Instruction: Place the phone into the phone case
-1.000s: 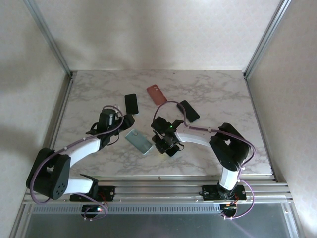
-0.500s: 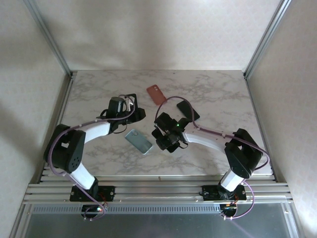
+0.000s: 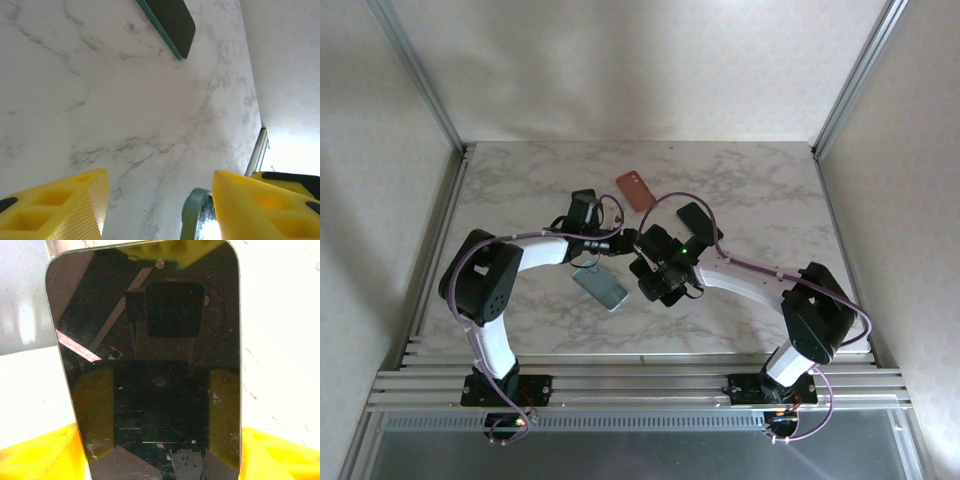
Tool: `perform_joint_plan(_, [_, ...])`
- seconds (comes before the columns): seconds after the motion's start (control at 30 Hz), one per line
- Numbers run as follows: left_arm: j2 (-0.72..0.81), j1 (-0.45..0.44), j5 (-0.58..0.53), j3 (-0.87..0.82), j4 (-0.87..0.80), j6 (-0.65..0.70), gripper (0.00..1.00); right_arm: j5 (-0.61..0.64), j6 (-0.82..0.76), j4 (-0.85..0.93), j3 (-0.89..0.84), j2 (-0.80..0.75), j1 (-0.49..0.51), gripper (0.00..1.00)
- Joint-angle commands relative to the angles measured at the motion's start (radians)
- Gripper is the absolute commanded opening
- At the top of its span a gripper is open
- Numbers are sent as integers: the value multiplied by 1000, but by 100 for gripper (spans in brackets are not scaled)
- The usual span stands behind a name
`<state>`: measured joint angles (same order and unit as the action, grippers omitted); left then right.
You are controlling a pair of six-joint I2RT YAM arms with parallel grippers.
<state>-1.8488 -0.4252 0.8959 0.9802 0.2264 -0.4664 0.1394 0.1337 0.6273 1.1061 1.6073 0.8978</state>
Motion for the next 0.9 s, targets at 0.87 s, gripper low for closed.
perform_joint_plan(0.87, [45, -33, 158, -108, 75, -5, 53, 26, -11, 12, 7, -7, -17, 68])
